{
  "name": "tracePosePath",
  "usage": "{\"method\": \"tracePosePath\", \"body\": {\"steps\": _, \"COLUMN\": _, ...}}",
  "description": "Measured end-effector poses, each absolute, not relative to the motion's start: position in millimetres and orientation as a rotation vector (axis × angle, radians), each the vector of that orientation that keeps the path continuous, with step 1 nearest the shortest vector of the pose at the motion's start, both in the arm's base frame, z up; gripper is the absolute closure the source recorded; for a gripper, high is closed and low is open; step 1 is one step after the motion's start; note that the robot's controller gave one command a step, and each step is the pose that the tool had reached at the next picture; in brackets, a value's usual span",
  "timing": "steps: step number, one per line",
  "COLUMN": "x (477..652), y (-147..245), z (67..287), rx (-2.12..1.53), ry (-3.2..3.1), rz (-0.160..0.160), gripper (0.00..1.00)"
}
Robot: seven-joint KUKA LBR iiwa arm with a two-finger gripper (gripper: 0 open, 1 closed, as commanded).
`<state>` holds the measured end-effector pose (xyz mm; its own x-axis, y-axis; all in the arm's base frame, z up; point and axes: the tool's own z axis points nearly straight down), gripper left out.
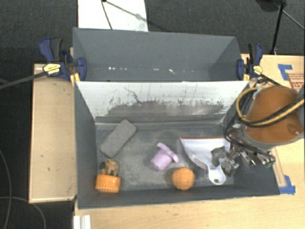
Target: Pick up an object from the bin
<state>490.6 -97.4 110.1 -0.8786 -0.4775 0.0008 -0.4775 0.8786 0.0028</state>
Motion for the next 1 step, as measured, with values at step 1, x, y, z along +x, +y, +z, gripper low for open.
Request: {"method": "tracePosePath", "body": {"steps": 1, "x": 493.4, "y": -105.1, "z": 171.8, "rx": 0.765, "ry": -3.044, "rz": -0.005, "gripper": 1.0}}
